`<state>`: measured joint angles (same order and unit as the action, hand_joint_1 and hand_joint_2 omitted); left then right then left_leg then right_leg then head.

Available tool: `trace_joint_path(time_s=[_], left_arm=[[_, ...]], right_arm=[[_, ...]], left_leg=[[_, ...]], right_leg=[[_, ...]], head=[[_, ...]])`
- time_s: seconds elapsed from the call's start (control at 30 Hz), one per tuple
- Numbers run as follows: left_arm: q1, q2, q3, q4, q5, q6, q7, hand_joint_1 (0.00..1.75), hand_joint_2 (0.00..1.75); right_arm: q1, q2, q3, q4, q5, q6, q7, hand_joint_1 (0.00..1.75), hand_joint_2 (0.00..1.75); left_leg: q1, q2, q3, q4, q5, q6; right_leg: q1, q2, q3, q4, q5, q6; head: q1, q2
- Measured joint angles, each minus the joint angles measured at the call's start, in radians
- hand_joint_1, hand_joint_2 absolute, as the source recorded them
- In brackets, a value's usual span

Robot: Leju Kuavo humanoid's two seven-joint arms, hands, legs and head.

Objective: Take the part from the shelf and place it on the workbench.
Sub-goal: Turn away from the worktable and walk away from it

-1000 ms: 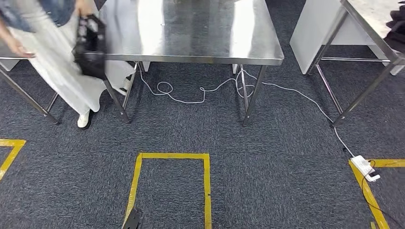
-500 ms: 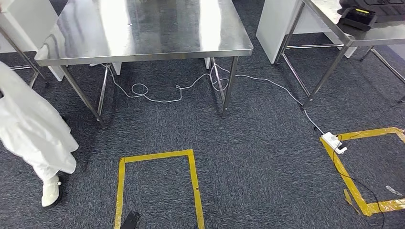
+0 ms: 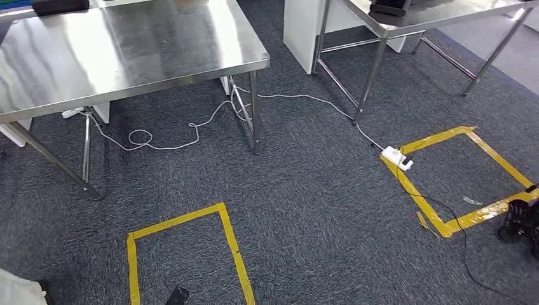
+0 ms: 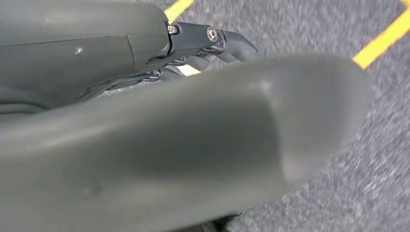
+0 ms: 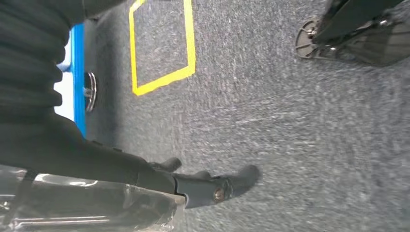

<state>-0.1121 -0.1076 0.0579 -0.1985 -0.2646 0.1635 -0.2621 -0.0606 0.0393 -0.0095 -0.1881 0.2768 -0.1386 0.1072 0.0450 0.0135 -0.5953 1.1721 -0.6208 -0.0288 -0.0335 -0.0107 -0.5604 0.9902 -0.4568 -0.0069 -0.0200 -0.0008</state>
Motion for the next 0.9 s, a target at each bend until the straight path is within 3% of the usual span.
trace_joint_path(time_s=[0.03, 0.07, 0.1, 0.17, 0.23, 0.3, 0.37, 0.43, 0.47, 0.53, 0.57, 0.6, 0.63, 0.67, 0.7, 0.77, 0.8, 0.83, 0.87, 0.9], left_arm=[[0.007, 0.002, 0.0, 0.001, 0.0, 0.001, -0.001, 0.0, 0.0], [0.014, 0.003, 0.0, 0.002, -0.001, 0.003, -0.003, 0.0, 0.0], [0.019, 0.004, 0.0, 0.003, -0.001, 0.005, -0.004, 0.0, 0.0], [0.024, 0.006, 0.0, 0.004, -0.001, 0.008, -0.004, 0.0, 0.0], [0.026, 0.006, 0.0, 0.004, -0.001, 0.01, -0.005, 0.0, 0.0], [0.028, 0.006, 0.001, 0.005, 0.0, 0.013, -0.007, 0.0, 0.0], [0.03, 0.005, 0.001, 0.005, 0.001, 0.017, -0.009, 0.0, 0.0], [0.032, 0.005, 0.002, 0.005, 0.002, 0.021, -0.011, 0.0, 0.0], [0.036, 0.005, 0.002, 0.005, 0.001, 0.023, -0.011, 0.0, 0.0], [0.046, 0.005, 0.002, 0.006, 0.001, 0.025, -0.012, 0.0, 0.0], [0.049, 0.005, 0.002, 0.006, 0.001, 0.026, -0.012, 0.0, 0.0], [0.051, 0.004, 0.002, 0.007, 0.0, 0.027, -0.012, 0.0, 0.0], [0.052, 0.004, 0.002, 0.007, -0.003, 0.027, -0.011, 0.0, 0.0], [0.052, 0.004, 0.002, 0.007, -0.007, 0.025, -0.011, 0.0, 0.0], [0.052, 0.003, 0.001, 0.007, -0.012, 0.021, -0.011, 0.0, 0.0], [0.054, 0.003, 0.001, 0.007, -0.018, 0.011, -0.009, 0.0, 0.0], [0.055, 0.002, 0.0, 0.007, -0.02, 0.006, -0.007, 0.0, 0.0], [0.055, 0.001, 0.0, 0.007, -0.022, 0.002, -0.005, 0.0, 0.0], [0.053, 0.001, 0.0, 0.007, -0.025, -0.001, -0.002, 0.0, 0.0], [0.052, 0.001, 0.0, 0.007, -0.027, -0.004, 0.0, 0.0, 0.0]], right_arm=[[0.001, 0.003, 0.0, 0.0, 0.005, -0.004, -0.004, 0.0, 1.75], [0.002, 0.005, 0.0, 0.0, 0.01, -0.009, -0.008, 0.0, 1.75], [0.005, 0.007, 0.0, 0.0, 0.014, -0.014, -0.011, 0.0, 1.75], [0.009, 0.008, 0.0, 0.001, 0.021, -0.019, -0.013, 0.0, 1.75], [0.011, 0.008, 0.0, 0.001, 0.027, -0.021, -0.015, 0.0, 1.75], [0.011, 0.006, 0.0, 0.001, 0.032, -0.022, -0.021, 0.0, 1.75], [0.014, 0.004, 0.0, 0.001, 0.035, -0.022, -0.028, 0.0, 1.75], [0.017, 0.002, 0.0, 0.002, 0.035, -0.022, -0.032, 0.0, 1.75], [0.017, 0.002, 0.0, 0.002, 0.034, -0.022, -0.035, 0.0, 1.75], [0.016, 0.002, 0.0, 0.002, 0.033, -0.022, -0.043, 0.0, 1.75], [0.016, 0.001, 0.0, 0.002, 0.031, -0.022, -0.049, 0.0, 1.75], [0.018, 0.001, 0.0, 0.002, 0.03, -0.023, -0.053, 0.0, 1.75], [0.02, 0.001, 0.0, 0.002, 0.028, -0.023, -0.056, 0.0, 1.75], [0.021, 0.001, 0.0, 0.002, 0.025, -0.023, -0.055, 0.0, 1.75], [0.022, 0.001, -0.001, 0.002, 0.023, -0.024, -0.05, 0.0, 1.75], [0.02, 0.001, -0.002, 0.002, 0.021, -0.028, -0.033, 0.0, 1.75], [0.019, 0.001, -0.003, 0.002, 0.021, -0.03, -0.023, 0.0, 1.75], [0.019, 0.002, -0.004, 0.003, 0.021, -0.031, -0.013, 0.0, 1.75], [0.019, 0.002, -0.004, 0.003, 0.022, -0.032, -0.004, 0.0, 1.75], [0.02, 0.004, -0.005, 0.003, 0.024, -0.032, 0.003, 0.0, 1.75]], left_leg=[[-0.002, -0.012, -0.027, 0.065, -0.035, 0.003], [-0.003, -0.016, -0.042, 0.107, -0.052, 0.006], [-0.003, -0.017, -0.04, 0.113, -0.047, 0.008], [-0.001, -0.027, 0.02, 0.014, 0.009, 0.009], [0.001, -0.055, 0.079, -0.103, 0.052, 0.011], [-0.006, -0.063, 0.092, -0.138, 0.059, 0.024], [-0.013, -0.042, 0.091, -0.141, 0.068, 0.047], [-0.017, -0.022, 0.087, -0.143, 0.079, 0.066], [-0.017, -0.01, 0.086, -0.144, 0.082, 0.072], [-0.02, 0.018, 0.083, -0.144, 0.081, 0.074], [-0.021, 0.032, 0.082, -0.143, 0.081, 0.075], [-0.023, 0.045, 0.081, -0.143, 0.08, 0.075], [-0.025, 0.056, 0.081, -0.143, 0.078, 0.075], [-0.026, 0.067, 0.082, -0.143, 0.077, 0.073], [-0.027, 0.077, 0.085, -0.144, 0.075, 0.071], [-0.03, 0.097, 0.095, -0.145, 0.068, 0.061], [-0.03, 0.108, 0.1, -0.147, 0.065, 0.055], [-0.03, 0.121, 0.106, -0.15, 0.062, 0.049], [-0.029, 0.125, 0.112, -0.151, 0.059, 0.042], [-0.027, 0.109, 0.115, -0.147, 0.052, 0.037]], right_leg=[[0.004, 0.015, -0.004, 0.0, 0.004, -0.004], [0.007, 0.031, -0.008, 0.001, 0.008, -0.004], [0.009, 0.047, -0.009, 0.001, 0.012, -0.001], [0.006, 0.076, -0.014, 0.008, 0.018, 0.008], [0.011, 0.099, -0.026, 0.023, 0.017, 0.018], [0.02, 0.112, -0.038, 0.027, 0.014, 0.03], [0.021, 0.116, -0.046, 0.026, 0.017, 0.043], [0.018, 0.083, -0.065, 0.071, -0.004, 0.044], [0.016, 0.058, -0.089, 0.124, -0.033, 0.04], [0.016, 0.027, -0.155, 0.263, -0.099, 0.037], [0.016, 0.023, -0.178, 0.313, -0.118, 0.041], [0.016, 0.02, -0.182, 0.326, -0.122, 0.047], [0.017, 0.016, -0.161, 0.293, -0.109, 0.053], [0.019, 0.003, -0.121, 0.225, -0.088, 0.057], [0.023, -0.024, -0.078, 0.148, -0.063, 0.056], [0.037, -0.075, -0.025, 0.047, -0.028, 0.043], [0.044, -0.086, -0.022, 0.036, -0.021, 0.034], [0.048, -0.079, -0.025, 0.034, -0.016, 0.028], [0.04, -0.065, -0.021, 0.028, -0.01, 0.02], [0.032, -0.051, -0.016, 0.019, -0.003, 0.014]], head=[[0.0, 0.0], [0.0, 0.0], [-0.001, 0.0], [-0.001, 0.0], [-0.002, 0.0], [0.002, 0.0], [0.006, 0.0], [0.01, 0.0], [0.013, 0.0], [0.019, 0.0], [0.02, 0.0], [0.02, 0.0], [0.02, 0.0], [0.02, 0.0], [0.02, 0.0], [0.022, 0.0], [0.022, 0.0], [0.023, 0.0], [0.025, 0.0], [0.022, 0.0]])
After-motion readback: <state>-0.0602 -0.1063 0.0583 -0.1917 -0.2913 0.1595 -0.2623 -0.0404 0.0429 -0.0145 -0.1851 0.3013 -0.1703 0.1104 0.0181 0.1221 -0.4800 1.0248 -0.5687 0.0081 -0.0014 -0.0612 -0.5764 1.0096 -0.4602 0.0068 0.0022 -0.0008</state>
